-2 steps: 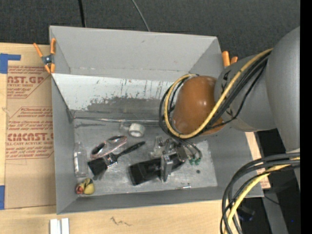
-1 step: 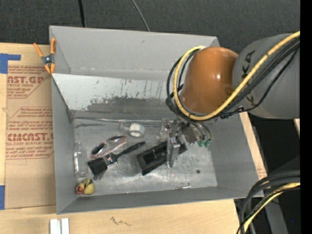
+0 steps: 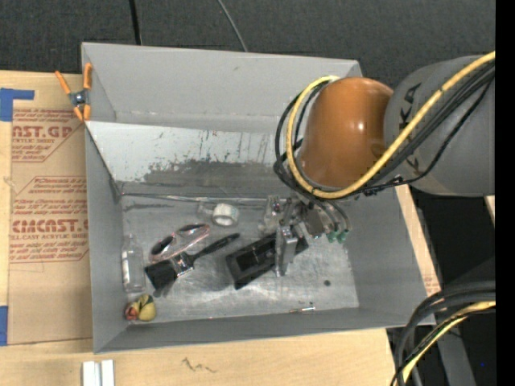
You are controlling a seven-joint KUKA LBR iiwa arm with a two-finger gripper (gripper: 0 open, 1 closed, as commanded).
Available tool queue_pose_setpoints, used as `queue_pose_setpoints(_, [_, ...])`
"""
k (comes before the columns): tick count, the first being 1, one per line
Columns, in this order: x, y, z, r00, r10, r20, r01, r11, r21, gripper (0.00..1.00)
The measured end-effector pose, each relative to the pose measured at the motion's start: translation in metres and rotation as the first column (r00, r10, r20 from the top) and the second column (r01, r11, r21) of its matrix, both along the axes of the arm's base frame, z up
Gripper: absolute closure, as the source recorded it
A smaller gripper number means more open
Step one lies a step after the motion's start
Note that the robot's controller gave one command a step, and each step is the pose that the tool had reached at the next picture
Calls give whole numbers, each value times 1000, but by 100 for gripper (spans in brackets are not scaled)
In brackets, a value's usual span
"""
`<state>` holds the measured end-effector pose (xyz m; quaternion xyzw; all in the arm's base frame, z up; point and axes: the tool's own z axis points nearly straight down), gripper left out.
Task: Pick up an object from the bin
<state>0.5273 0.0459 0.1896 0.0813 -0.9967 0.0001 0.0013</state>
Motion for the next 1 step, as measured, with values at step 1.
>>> queue_pose_setpoints(1, [1, 0, 26, 1000, -6, -3, 6, 1000, 0, 100])
